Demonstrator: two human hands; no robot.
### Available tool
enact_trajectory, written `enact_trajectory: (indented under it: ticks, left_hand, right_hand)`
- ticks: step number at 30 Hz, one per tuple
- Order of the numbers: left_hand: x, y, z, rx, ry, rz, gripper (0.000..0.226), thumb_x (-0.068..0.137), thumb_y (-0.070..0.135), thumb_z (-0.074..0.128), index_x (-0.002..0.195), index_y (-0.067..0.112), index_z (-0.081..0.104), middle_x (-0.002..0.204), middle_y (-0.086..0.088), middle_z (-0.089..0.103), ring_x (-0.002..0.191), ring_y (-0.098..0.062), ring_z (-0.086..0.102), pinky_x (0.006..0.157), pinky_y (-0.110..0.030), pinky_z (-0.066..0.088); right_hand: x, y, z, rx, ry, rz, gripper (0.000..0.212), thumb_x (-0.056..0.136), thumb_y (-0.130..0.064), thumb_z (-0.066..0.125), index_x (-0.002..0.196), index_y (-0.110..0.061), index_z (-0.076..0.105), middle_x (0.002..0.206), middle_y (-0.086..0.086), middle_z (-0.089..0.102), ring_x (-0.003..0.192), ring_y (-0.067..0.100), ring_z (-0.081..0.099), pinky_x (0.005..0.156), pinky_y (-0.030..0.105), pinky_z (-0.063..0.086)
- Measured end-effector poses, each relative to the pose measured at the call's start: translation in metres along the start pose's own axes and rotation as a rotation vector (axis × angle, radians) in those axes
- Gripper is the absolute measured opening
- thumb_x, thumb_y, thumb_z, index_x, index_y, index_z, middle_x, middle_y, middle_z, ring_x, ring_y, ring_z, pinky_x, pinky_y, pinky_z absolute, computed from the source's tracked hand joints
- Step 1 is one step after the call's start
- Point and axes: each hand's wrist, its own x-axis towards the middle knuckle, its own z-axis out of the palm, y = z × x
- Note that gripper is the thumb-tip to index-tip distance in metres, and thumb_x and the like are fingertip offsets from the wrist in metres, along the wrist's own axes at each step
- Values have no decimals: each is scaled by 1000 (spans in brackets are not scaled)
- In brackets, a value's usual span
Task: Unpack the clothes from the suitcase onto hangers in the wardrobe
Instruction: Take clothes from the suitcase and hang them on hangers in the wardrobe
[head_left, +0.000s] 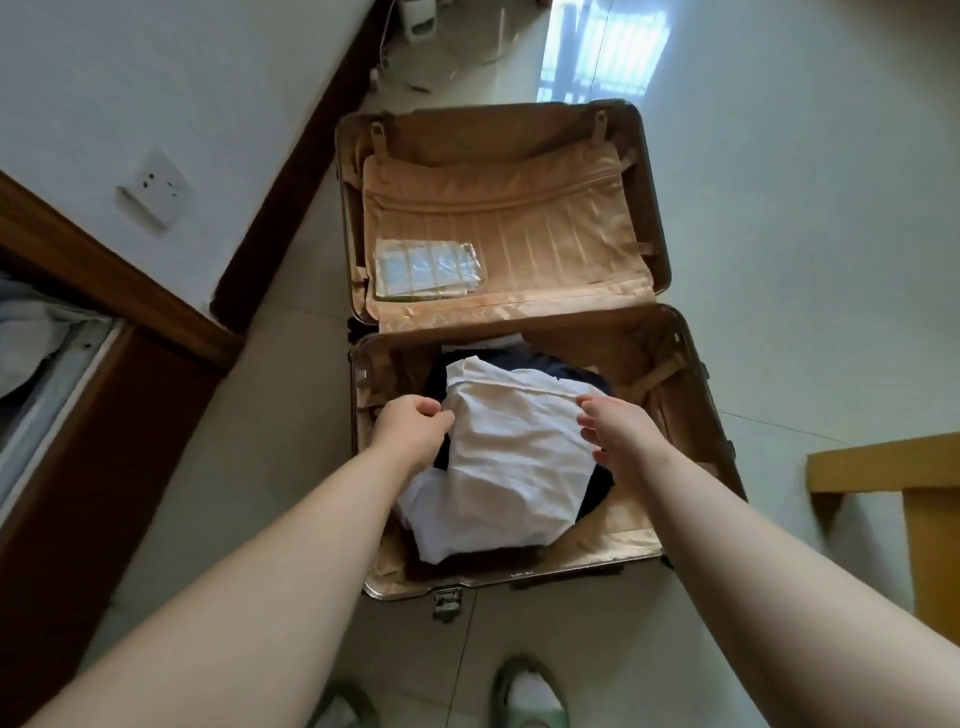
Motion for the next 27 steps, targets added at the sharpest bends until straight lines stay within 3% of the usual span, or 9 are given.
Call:
enact_trajectory:
  ticks: [3, 6, 10, 15, 18, 22, 24, 27]
  left_hand:
    - [26, -17, 23, 27, 20, -26, 48, 88, 27, 65, 131, 9, 55, 127, -9, 60, 116, -28, 57, 101, -42, 47]
    - [58, -35, 50, 58, -4, -8, 55, 89, 24, 64, 139, 8, 46, 135, -9, 54, 123, -26, 51, 105, -35, 41]
    - [80, -44, 67, 45, -24, -1, 66, 90, 21, 61, 147, 9, 31, 143, -9, 45, 132, -25, 44, 110, -36, 35]
    - [105, -58, 84, 145, -67, -4, 57, 81, 28, 66, 131, 5, 51, 129, -10, 57, 118, -30, 55, 103, -42, 44]
    - [109, -63, 88, 170, -99, -13, 33, 81, 21, 63, 108, 1, 65, 110, -17, 66, 103, -34, 62, 93, -46, 51]
    - [92, -51, 85, 23, -191, -25, 37, 77, 27, 58, 109, 10, 65, 113, -15, 66, 105, -32, 61, 98, -47, 48]
    - [77, -40, 80, -123, -234, -49, 24, 87, 21, 55, 110, 19, 62, 113, -13, 66, 106, -30, 61, 101, -45, 45]
    - [49, -21, 70, -354, -246, -119, 25, 92, 16, 50, 113, 20, 62, 107, -8, 68, 103, -25, 61, 100, -38, 44]
  right_hand:
    - [32, 21, 7, 10, 15, -45, 33, 98, -9, 40, 123, -11, 61, 134, 7, 54, 115, 20, 52, 90, 30, 40]
    - [67, 44, 14, 11, 29, -76, 40, 98, -5, 39, 136, -7, 51, 139, 15, 49, 94, 16, 49, 79, 25, 39]
    - [86, 58, 18, 18, 60, -47, 49, 97, -10, 41, 146, -17, 38, 150, 5, 36, 132, 24, 39, 91, 26, 31]
    - [102, 72, 23, 54, 31, 34, 48, 99, -14, 40, 146, -21, 38, 149, 5, 36, 131, 25, 39, 88, 29, 31]
    - [101, 76, 23, 67, 18, 45, 48, 99, -13, 39, 146, -22, 38, 148, 6, 37, 125, 23, 41, 88, 31, 32]
    - [89, 71, 19, 102, -21, 74, 47, 100, -14, 38, 146, -24, 35, 148, 4, 36, 125, 22, 40, 98, 37, 34]
    - [78, 62, 15, 140, -45, 127, 42, 100, -16, 39, 141, -26, 39, 148, 4, 36, 131, 24, 37, 107, 46, 30]
    - [51, 41, 8, 194, -106, 216, 26, 100, -20, 41, 125, -26, 45, 138, 5, 43, 125, 28, 43, 95, 53, 37]
